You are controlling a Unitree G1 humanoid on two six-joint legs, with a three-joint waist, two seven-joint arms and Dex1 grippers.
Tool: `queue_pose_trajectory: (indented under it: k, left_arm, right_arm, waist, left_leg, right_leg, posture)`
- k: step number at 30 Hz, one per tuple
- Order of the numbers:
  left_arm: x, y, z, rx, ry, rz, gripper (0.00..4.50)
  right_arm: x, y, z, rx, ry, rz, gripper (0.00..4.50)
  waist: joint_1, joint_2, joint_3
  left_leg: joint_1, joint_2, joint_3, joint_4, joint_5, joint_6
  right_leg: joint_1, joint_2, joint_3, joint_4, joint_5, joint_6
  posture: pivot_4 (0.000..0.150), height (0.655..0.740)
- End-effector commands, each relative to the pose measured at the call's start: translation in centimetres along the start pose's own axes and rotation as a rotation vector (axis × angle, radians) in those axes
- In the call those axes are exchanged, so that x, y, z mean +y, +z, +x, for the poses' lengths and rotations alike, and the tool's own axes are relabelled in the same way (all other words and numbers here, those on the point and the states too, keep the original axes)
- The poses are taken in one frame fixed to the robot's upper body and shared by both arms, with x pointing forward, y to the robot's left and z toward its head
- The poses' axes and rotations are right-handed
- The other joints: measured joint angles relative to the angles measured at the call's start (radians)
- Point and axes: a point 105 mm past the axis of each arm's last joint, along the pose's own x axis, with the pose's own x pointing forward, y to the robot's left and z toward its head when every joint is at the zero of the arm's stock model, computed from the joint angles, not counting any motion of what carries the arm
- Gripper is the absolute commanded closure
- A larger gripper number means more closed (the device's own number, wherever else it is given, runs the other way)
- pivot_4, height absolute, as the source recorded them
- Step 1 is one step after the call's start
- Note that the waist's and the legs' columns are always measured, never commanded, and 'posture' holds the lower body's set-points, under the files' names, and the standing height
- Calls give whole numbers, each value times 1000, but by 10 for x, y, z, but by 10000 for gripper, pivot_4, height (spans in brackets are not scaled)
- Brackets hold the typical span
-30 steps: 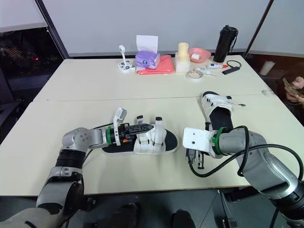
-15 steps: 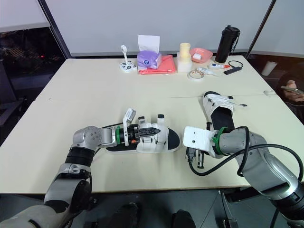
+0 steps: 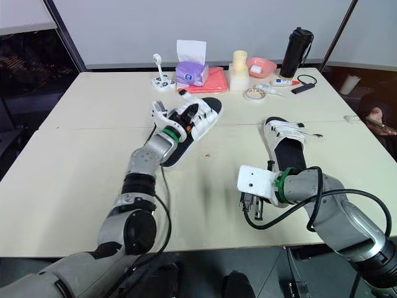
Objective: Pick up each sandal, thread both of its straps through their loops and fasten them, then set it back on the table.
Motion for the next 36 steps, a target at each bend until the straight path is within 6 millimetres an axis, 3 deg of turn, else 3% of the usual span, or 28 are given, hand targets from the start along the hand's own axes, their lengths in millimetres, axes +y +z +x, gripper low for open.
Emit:
queue_pose_trajectory:
  k: [1, 6, 17, 21, 26, 31, 36]
  left_arm:
    - [11, 11, 9, -147, 180, 44, 44652]
    - [19, 10, 11, -207, 293, 73, 44652]
    - [28, 13, 9, -249, 330, 49, 44652]
    - [36, 12, 6, -243, 352, 34, 27863]
    - [36, 11, 6, -228, 334, 23, 2083]
    - [33, 8, 6, -159, 305, 17, 482]
    - [42, 3, -7, -27, 338, -32, 482]
  right_arm:
    - [-2, 4, -1, -8, -13, -27, 45000]
    - [1, 2, 0, -2, -3, -23, 45000]
    - [3, 4, 4, -7, 2, -18, 45000]
    - [3, 4, 6, -8, 2, -15, 45000]
    - [4, 3, 7, -9, 5, -15, 45000]
    - [3, 4, 7, -11, 7, -21, 45000]
    - [-3, 3, 8, -14, 7, -45, 45000]
  waist:
    - [1, -1, 1]
    - [3, -4, 4]
    - [1, -4, 4]
    - [0, -4, 4]
    - [0, -4, 4]
    - [-1, -3, 4]
    - [-6, -3, 3]
  left_leg:
    - [0, 0, 0, 0, 0, 0]
    - [0, 0, 0, 0, -2, 3]
    - [0, 0, 0, 1, 0, 0]
    - [0, 0, 0, 2, 0, 0]
    - [0, 0, 0, 5, 0, 0]
    - [0, 0, 0, 11, -3, 5]
    - [0, 0, -1, 14, -3, 5]
  right_leg:
    - [0, 0, 0, 0, 0, 0]
    - [0, 0, 0, 1, 0, 1]
    - [0, 0, 0, 2, 1, 1]
    - [0, 0, 0, 2, 1, 1]
    - [1, 1, 0, 3, 1, 2]
    - [3, 1, 0, 5, 2, 3]
    - [3, 1, 1, 9, 2, 3]
  posture:
    - [1500, 7400]
    - [1500, 7400]
    - [1500, 7400]
    - [1500, 7400]
    - [1500, 7400]
    - [1500, 7400]
    - [1500, 7400]
